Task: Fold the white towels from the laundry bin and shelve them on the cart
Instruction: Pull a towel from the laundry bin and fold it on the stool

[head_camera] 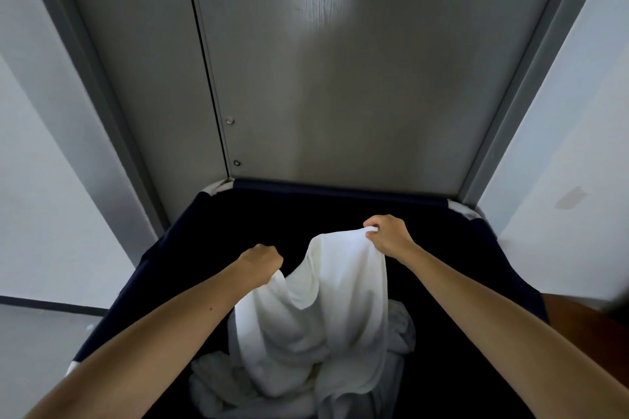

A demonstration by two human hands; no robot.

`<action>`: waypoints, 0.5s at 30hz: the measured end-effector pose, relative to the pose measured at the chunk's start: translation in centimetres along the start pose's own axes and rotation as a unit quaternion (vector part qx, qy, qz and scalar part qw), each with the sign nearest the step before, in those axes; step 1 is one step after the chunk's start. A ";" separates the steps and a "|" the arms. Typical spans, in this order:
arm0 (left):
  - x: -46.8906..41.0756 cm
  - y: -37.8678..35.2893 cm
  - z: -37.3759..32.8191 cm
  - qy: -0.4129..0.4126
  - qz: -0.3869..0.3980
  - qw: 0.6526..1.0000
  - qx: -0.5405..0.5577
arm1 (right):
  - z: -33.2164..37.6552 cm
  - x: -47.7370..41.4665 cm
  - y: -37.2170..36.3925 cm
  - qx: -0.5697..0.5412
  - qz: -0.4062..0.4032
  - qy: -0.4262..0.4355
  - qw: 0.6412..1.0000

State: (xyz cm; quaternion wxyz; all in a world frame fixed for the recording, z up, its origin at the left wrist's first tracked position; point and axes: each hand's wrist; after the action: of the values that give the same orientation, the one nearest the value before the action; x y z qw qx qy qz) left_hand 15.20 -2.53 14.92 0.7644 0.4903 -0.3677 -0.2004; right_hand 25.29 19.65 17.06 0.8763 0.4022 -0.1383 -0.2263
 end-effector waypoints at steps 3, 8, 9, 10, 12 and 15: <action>-0.5 0.0 0.4 0.068 -0.036 0.988 0.132 | 0.1 0.0 -0.1 -0.009 0.001 -0.004 1.000; -1.3 0.5 0.3 0.190 -0.042 0.891 0.410 | 0.8 0.2 -0.5 -0.057 -0.012 -0.006 0.998; -1.6 0.5 0.2 0.198 -0.032 0.835 0.513 | 1.1 0.3 -0.6 -0.074 -0.017 -0.008 0.997; -1.7 0.6 0.0 0.191 -0.025 0.755 0.627 | 1.4 0.4 -0.8 -0.095 -0.024 -0.012 0.995; -1.4 1.3 -0.8 0.172 -0.009 0.589 0.790 | 1.9 0.5 -1.3 -0.149 -0.039 -0.026 0.988; -0.9 2.3 -2.8 0.140 -0.003 0.408 0.902 | 3.0 1.2 -2.7 -0.250 -0.060 -0.043 0.965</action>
State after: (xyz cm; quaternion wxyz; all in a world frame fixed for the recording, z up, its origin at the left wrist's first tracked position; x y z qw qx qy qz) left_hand 16.59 0.79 16.01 -0.0799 0.9189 -0.2216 0.3163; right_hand 24.26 15.64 16.98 0.9272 0.1675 -0.0905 -0.3225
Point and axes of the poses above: each hand's wrist, its own x-axis away from the middle knuckle, its own y-axis out of the back of the hand, z = x × y, and after that the axes turned 3 degrees about y, right-handed
